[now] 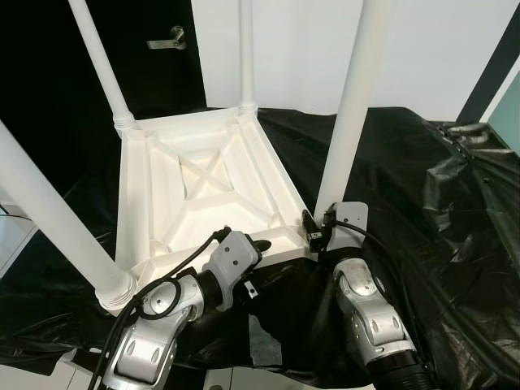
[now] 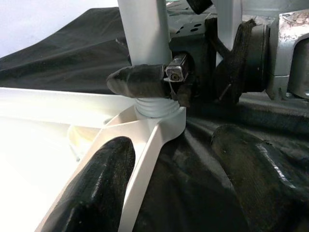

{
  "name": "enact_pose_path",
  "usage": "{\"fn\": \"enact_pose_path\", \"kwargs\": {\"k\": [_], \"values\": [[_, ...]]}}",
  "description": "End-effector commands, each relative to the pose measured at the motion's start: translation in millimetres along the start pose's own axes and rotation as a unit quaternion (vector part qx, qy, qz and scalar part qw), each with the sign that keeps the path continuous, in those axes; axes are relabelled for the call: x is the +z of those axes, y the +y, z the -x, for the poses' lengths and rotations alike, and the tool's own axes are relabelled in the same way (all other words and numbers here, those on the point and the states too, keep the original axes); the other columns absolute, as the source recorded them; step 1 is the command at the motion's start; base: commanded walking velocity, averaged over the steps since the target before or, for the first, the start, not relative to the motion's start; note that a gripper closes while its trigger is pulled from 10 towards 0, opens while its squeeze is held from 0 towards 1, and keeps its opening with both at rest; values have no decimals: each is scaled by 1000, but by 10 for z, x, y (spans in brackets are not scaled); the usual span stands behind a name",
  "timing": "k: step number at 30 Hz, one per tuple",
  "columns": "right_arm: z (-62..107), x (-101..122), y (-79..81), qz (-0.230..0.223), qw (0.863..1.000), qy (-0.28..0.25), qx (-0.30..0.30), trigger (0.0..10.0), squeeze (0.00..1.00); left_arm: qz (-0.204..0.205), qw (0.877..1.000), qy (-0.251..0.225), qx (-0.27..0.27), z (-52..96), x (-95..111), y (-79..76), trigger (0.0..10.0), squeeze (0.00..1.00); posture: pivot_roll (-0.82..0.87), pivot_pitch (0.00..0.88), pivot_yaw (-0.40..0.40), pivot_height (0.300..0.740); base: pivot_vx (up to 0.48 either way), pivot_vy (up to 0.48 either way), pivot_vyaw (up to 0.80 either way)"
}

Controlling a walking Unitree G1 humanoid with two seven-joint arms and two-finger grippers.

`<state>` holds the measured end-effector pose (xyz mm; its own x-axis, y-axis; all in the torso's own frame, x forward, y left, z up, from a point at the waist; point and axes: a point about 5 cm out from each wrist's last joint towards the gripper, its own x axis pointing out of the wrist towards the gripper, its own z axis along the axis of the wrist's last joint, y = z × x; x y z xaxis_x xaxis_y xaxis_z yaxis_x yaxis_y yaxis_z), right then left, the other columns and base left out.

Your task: Building children table

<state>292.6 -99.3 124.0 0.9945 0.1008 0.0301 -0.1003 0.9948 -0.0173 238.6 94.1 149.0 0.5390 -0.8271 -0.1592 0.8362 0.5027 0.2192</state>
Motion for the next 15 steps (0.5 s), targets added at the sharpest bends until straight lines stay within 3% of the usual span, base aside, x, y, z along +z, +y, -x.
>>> {"fn": "enact_pose_path", "kwargs": {"k": [1, 7, 8, 9, 10, 15], "values": [[34, -9, 16, 6, 1000, 5, 3, 10000, 0, -6, 999, 8, 32, -18, 0, 36, 10000, 0, 66, 0, 10, 740, 0, 0, 0], [59, 16, 26, -2, 1000, 4, -5, 10000, 0, -6, 999, 8, 37, -14, 8, 57, 10000, 0, 68, 0, 10, 740, 0, 0, 0], [65, 24, 21, 2, 1000, 2, -6, 10000, 106, -6, 999, 8, 38, -15, 11, 55, 10000, 0, 69, 0, 11, 740, 0, 0, 0], [69, 34, 15, 5, 1000, -2, -5, 10000, 286, -6, 999, 8, 38, -14, 14, 53, 10000, 0, 69, 0, 11, 740, 0, 0, 0], [85, 64, -11, 0, 1000, -13, 5, 10000, 1000, -5, 999, 8, 38, -13, 15, 46, 10000, 0, 69, 0, 11, 740, 0, 0, 0], [152, 151, -135, -3, 996, -45, 73, 10000, 1000, -7, 999, 8, 41, -3, 23, 57, 10000, 0, 68, 0, 8, 740, 0, 0, 0]]}}
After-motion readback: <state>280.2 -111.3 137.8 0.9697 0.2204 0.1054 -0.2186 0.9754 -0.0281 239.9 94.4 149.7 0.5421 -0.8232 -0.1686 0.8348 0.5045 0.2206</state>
